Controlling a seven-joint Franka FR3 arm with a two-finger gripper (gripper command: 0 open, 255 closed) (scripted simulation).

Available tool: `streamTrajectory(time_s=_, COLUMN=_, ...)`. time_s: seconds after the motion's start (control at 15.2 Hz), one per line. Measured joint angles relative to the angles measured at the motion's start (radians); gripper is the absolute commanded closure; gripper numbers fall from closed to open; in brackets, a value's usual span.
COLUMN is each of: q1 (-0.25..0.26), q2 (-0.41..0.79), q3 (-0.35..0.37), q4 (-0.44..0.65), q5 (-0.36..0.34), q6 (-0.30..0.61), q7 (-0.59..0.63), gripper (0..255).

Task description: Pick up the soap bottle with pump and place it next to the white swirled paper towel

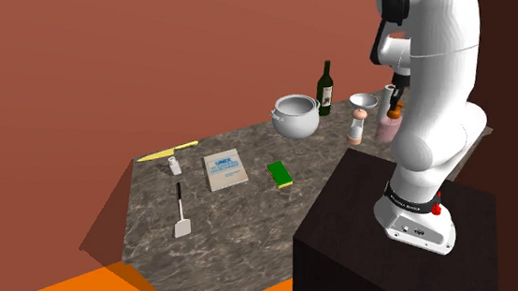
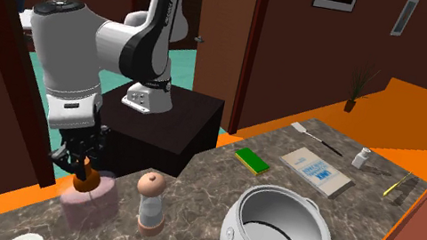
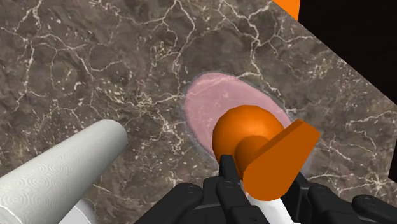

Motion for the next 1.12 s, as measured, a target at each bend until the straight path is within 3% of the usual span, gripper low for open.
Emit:
streamTrajectory(time_s=0.59, q1=-0.025, q2=0.033, q3=0.033, q4=-0.003, q5=0.043, q6=0.026, q7=-0.028, gripper=255)
streamTrajectory(time_s=0.66, q1=-0.025, q2=0.033, q3=0.033, q4=-0.003, q5=0.043, q6=0.026, q7=-0.028, gripper=0)
streamTrajectory(time_s=1.12, q1=-0.011, q2=0.015, q3=0.015, q4=-0.004, q5=0.023, q6=0.015, q7=-0.015, gripper=0)
